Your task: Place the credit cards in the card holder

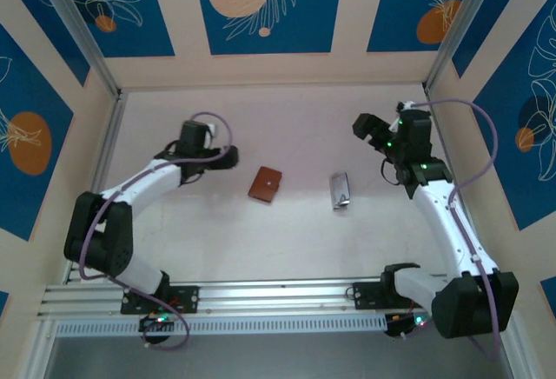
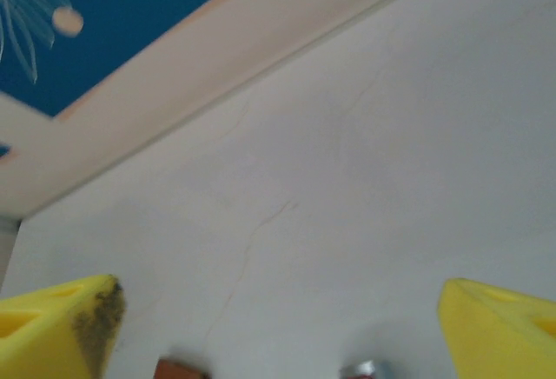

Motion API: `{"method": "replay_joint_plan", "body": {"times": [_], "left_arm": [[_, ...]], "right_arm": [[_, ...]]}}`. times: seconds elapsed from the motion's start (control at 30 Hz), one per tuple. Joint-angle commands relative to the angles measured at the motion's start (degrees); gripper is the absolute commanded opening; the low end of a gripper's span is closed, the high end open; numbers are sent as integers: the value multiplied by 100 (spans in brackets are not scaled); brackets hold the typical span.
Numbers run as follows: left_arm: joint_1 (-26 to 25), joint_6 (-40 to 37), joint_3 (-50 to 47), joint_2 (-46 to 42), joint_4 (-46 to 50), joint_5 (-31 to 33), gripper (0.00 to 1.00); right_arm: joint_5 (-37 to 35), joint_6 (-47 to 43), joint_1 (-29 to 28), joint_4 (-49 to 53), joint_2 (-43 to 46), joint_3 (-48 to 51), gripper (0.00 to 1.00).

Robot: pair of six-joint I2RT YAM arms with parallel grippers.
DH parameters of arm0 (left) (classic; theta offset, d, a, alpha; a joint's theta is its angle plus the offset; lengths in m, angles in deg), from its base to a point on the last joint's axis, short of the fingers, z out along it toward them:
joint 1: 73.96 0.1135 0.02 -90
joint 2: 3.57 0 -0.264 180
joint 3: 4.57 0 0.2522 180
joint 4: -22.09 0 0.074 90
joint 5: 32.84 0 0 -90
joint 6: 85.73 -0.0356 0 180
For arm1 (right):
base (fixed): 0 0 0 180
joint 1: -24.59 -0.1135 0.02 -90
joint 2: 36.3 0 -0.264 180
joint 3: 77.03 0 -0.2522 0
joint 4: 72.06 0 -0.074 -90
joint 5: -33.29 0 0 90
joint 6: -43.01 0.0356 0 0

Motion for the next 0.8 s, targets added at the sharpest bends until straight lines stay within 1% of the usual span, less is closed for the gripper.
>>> {"method": "replay_joint_plan", "body": {"times": [0.0,0.03,0.07,0.13,0.17,0.23,0.3,0.43,0.53,0.63,0.77], "left_arm": [[-245,705,115,242,82,-1167,76],[-299,831,80,357,-53,-1306,68],[-343,928,36,450,-162,-1383,64],[-456,1083,-57,704,-390,-1471,50],[-508,1115,-49,819,-424,-1508,45],[-621,1161,-75,1076,-604,-1653,39],[-728,1165,-60,1232,-712,-1782,34],[-895,1206,-105,1424,-834,-1710,30],[-949,1353,-319,1459,-1082,-1757,25],[-1122,1394,-467,1472,-1158,-1628,23],[-1267,1634,-725,1523,-1522,-1586,21]], "right_arm": [[-299,-158,-677,1071,-399,-416,84],[-297,-146,-892,1190,-577,-538,79],[-245,-133,-1034,1278,-753,-644,75],[-28,-123,-1334,1350,-1116,-802,65],[2,-123,-1442,1359,-1272,-867,62],[83,-123,-1662,1401,-1588,-1000,55],[231,-123,-1849,1387,-1817,-1106,51],[401,-139,-2188,1376,-2223,-1321,49],[437,-182,-2382,1489,-2594,-1537,45],[303,-250,-2593,1684,-2991,-1804,42],[28,-322,-2839,1838,-3467,-2072,37]]}}
